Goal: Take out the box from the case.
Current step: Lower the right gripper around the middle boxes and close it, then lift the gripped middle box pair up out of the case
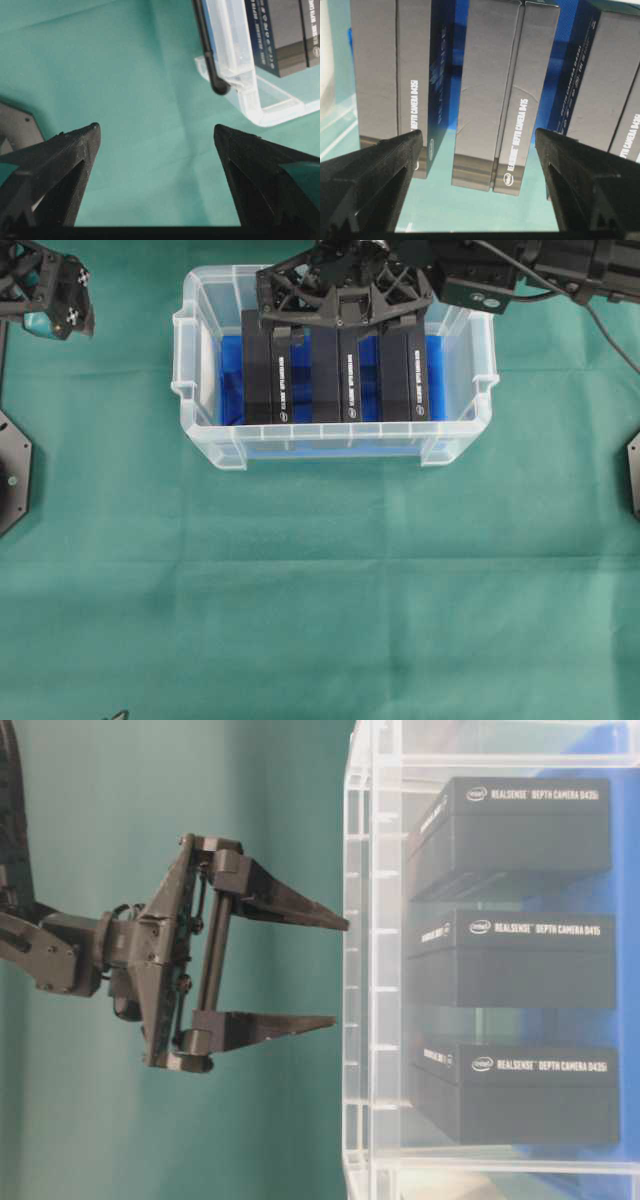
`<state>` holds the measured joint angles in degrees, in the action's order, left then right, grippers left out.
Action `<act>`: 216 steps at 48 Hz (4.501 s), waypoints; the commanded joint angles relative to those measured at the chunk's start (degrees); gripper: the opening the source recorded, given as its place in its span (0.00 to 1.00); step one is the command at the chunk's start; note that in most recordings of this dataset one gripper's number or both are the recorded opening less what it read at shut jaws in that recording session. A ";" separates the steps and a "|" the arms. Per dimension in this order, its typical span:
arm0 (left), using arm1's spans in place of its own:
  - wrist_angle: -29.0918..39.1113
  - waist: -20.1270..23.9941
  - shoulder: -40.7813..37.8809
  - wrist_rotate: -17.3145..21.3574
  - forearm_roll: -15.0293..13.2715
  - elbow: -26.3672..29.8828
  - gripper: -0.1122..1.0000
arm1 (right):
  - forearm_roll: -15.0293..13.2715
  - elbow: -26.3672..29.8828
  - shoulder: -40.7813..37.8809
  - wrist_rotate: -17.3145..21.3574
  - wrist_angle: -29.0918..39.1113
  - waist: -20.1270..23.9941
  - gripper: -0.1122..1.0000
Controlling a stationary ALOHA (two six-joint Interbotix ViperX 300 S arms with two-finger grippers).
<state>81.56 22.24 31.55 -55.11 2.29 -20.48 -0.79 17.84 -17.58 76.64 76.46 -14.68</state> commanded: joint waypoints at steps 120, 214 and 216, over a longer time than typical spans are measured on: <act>-2.02 -1.93 0.62 -0.97 0.00 0.44 0.97 | 0.44 -11.51 -3.25 -0.70 -13.54 -0.79 0.92; -2.29 -1.93 0.79 -0.88 0.09 0.44 0.97 | -0.09 15.82 2.29 2.37 17.49 -2.29 0.70; -2.29 -1.85 0.79 -0.88 0.09 0.44 0.97 | -0.18 16.44 2.29 2.37 17.84 -2.20 0.70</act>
<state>79.54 20.48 31.82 -56.07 2.29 -20.57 -0.70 31.55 -18.37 79.10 93.60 -16.79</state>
